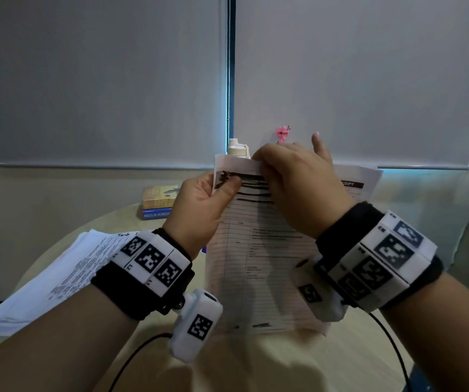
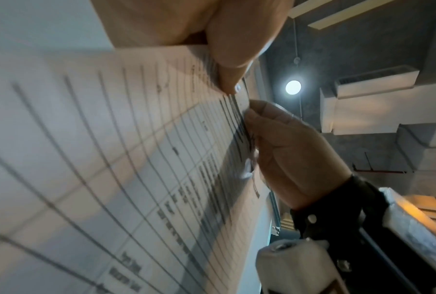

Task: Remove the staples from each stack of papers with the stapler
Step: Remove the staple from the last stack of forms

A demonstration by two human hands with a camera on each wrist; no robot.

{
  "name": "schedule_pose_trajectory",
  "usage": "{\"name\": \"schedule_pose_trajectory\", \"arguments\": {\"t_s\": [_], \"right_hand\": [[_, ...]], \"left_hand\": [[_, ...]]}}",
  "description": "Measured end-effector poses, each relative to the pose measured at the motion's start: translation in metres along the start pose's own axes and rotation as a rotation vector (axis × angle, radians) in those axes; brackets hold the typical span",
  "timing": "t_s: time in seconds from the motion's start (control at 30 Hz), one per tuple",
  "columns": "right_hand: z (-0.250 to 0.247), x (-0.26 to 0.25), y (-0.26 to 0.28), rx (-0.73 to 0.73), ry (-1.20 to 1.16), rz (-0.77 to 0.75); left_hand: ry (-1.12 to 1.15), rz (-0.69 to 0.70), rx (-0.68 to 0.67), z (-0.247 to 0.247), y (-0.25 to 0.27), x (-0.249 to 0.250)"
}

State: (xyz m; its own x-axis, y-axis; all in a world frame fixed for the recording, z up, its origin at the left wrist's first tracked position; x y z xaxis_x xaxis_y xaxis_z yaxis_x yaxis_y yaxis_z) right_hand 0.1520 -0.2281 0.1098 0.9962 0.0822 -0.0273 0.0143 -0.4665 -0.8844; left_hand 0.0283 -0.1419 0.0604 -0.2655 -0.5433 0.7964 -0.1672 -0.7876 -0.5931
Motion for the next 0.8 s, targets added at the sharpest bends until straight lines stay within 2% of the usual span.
{"name": "schedule_pose_trajectory", "arguments": {"t_s": [0.1, 0.23, 0.3, 0.37, 0.47, 0.53, 0.6, 0.8], "right_hand": [[-0.006, 0.024, -0.003, 0.021, -0.128, 0.130], [-0.013, 0.097, 0.009, 0.109, -0.271, 0.471], [-0.006, 0.138, 0.024, 0.009, -0.182, 0.661], [0.010, 0.169, 0.045, -0.215, -0.043, 0.770], [0.035, 0.189, 0.076, -0.650, 0.214, 0.714], [0.050, 0.192, 0.093, -0.855, 0.331, 0.687], [0.064, 0.199, 0.105, -0.951, 0.380, 0.695], [0.091, 0.213, 0.119, -1.005, 0.427, 0.687]], "left_hand": [[-0.047, 0.006, 0.054, -0.008, -0.006, -0.006], [-0.138, -0.064, 0.157, -0.033, -0.022, -0.024], [-0.159, -0.114, 0.183, -0.043, -0.026, -0.033], [-0.201, -0.149, 0.194, -0.051, -0.028, -0.041], [-0.243, -0.188, 0.213, -0.058, -0.028, -0.052], [-0.263, -0.218, 0.199, -0.061, -0.027, -0.058], [-0.266, -0.235, 0.157, -0.062, -0.027, -0.065], [-0.219, -0.319, 0.077, -0.062, -0.028, -0.077]]}}
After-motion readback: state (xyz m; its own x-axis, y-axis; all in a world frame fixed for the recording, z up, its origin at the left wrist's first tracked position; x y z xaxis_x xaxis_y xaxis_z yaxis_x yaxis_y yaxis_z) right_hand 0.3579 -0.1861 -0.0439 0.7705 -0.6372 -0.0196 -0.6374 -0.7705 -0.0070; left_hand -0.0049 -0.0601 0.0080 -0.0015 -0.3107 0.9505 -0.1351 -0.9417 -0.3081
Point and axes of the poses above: each hand's wrist, its own y-axis away from the middle knuckle, its own z-axis out of the palm, x = y × z, the point moved 1 cm from there along -y, towards the middle knuckle, and after that the axes turned 12 degrees about x, right-handed, at the moved point
